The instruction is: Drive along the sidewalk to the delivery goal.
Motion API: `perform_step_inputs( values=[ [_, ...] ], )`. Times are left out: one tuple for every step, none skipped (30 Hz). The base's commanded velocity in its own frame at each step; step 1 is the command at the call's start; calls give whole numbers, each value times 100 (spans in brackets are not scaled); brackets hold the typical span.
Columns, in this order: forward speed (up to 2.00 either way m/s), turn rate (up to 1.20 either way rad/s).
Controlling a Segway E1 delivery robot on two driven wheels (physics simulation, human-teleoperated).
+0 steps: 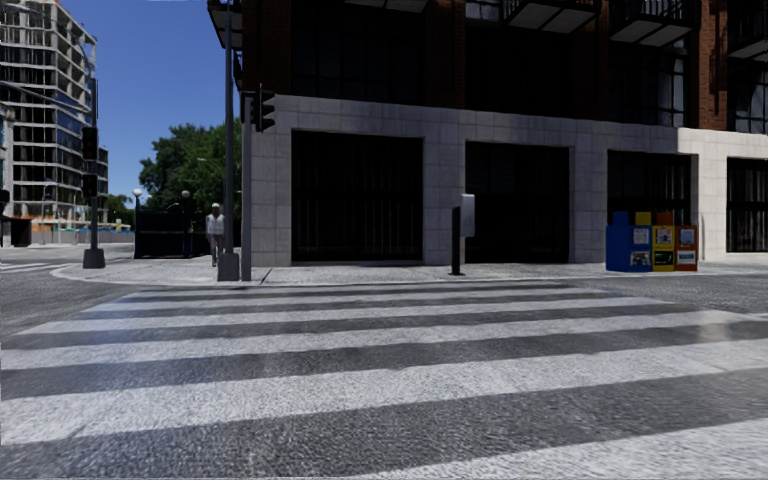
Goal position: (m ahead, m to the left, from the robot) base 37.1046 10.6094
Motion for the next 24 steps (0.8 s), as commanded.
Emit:
perform_step_inputs(
  values=[
    [166, 0],
    [166, 0],
    [166, 0],
    [166, 3],
    [166, 11],
    [166, 14],
    [166, 14],
    [166, 16],
    [166, 17],
    [166, 18],
    [166, 18],
    [166, 18],
    [166, 18],
    [166, 18],
    [166, 18],
    [176, 18],
    [200, 18],
    [200, 18],
    [200, 18],
    [200, 18],
    [200, 18],
    [200, 18],
    [200, 20],
    [200, 20]
  ],
)
